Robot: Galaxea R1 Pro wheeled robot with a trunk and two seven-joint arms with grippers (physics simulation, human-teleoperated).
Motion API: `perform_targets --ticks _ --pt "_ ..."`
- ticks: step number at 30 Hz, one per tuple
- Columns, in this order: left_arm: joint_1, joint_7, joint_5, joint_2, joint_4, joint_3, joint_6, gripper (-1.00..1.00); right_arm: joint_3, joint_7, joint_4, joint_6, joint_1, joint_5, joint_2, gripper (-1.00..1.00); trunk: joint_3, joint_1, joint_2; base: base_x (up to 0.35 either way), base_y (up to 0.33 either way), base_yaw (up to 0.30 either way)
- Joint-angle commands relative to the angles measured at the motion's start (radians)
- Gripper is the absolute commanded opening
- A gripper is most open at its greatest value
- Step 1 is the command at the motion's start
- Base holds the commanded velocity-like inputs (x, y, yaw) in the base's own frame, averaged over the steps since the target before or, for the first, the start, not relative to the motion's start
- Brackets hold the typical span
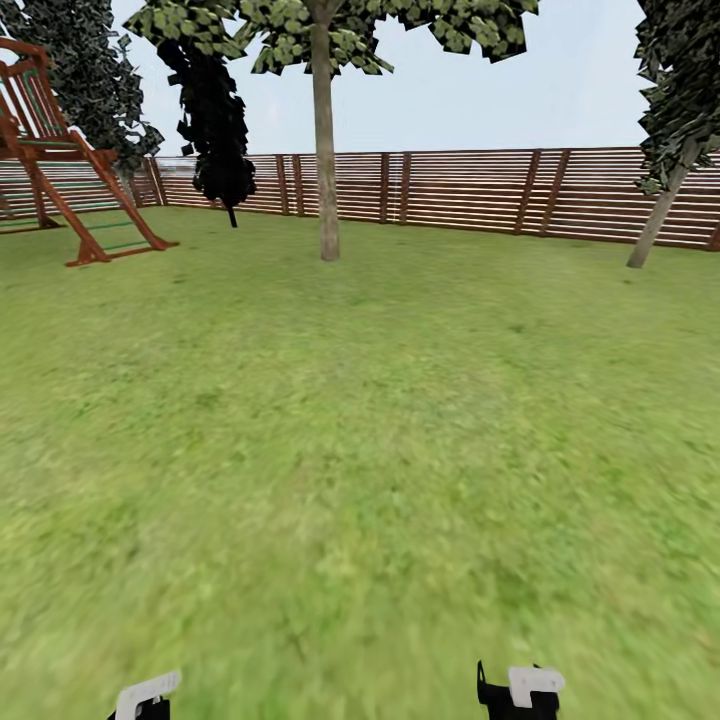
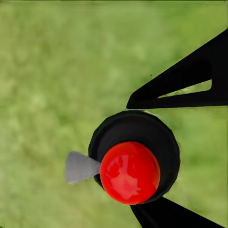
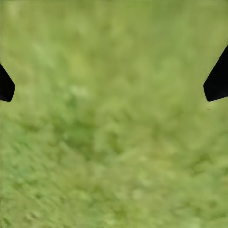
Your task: In the garden, pick up the pesticide atomizer on the floor and spray pesticide onto both trees until each tree trunk is fully covered.
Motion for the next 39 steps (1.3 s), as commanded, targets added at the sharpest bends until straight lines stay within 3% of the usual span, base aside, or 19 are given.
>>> perform_targets --ticks 1,39 --pt "0.000 0.005 0.003 0.001 0.000 -0.008 -0.002 -1.00 0.008 -0.009 0.001 -0.001 -0.001 -0.001 0.000 1.00 -0.001 0.000 0.000 0.345 0.000 0.000" --pt "0.000 0.005 0.003 -0.001 0.000 -0.008 -0.002 -1.00 0.008 -0.007 -0.001 -0.001 -0.001 -0.002 0.002 1.00 -0.001 0.000 0.000 0.345 0.000 0.041"
